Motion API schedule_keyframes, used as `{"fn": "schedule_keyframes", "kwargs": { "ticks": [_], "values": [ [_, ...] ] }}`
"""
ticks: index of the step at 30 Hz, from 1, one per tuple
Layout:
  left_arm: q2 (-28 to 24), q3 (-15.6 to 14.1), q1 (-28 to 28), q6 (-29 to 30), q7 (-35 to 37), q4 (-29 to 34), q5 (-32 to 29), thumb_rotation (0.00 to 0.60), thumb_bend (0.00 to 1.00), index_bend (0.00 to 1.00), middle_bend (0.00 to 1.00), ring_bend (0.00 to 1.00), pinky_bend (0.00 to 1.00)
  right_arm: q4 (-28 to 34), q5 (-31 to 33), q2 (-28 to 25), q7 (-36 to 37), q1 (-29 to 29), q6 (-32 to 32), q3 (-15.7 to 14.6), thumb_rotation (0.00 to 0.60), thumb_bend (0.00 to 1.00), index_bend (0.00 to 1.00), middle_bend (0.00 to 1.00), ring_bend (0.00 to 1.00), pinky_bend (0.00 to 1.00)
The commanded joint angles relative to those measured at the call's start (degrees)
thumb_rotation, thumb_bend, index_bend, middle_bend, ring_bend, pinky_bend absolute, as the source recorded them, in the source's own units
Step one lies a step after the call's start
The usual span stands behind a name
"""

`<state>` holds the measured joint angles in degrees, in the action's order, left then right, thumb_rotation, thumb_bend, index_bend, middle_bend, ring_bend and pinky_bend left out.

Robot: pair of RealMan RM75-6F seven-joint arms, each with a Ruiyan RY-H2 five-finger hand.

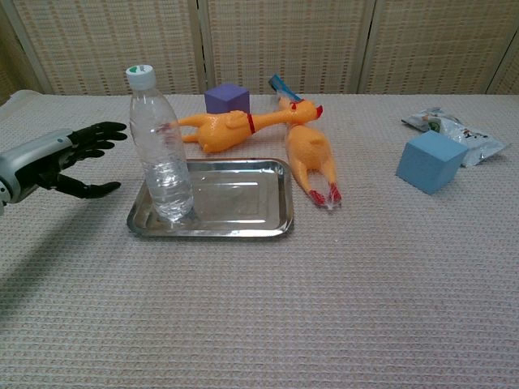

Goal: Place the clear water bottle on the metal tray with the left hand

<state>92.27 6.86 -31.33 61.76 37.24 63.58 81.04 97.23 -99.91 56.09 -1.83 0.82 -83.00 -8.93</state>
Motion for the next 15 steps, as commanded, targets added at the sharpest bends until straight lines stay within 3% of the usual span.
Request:
{"fn": "schedule_keyframes", "kwargs": {
  "ticks": [1,8,11,15],
  "values": [
    [-4.9,-3.3,4.4,5.7,-4.8,3.3,2.8,0.600,0.32,0.00,0.00,0.00,0.00,0.0,-0.2,0.0,-0.1,0.0,0.0,-0.1,0.600,0.03,0.00,0.00,0.00,0.00],
    [-12.9,-8.6,14.2,20.9,-21.6,8.5,7.7,0.600,0.33,0.00,0.00,0.00,0.00,0.1,-1.0,0.6,-1.6,0.3,-0.3,-0.4,0.600,0.03,0.00,0.00,0.00,0.00],
    [-15.8,-11.3,15.8,21.8,-26.1,10.7,10.1,0.600,0.34,0.00,0.00,0.00,0.00,0.1,-2.0,0.7,-1.8,0.5,-0.6,-0.8,0.600,0.03,0.00,0.00,0.00,0.00],
    [-17.4,-12.0,16.3,21.9,-29.4,13.9,11.2,0.600,0.34,0.00,0.00,0.00,0.00,-0.1,-3.4,0.7,-1.5,0.5,-0.8,-1.5,0.600,0.03,0.00,0.00,0.00,0.00]
  ]
}}
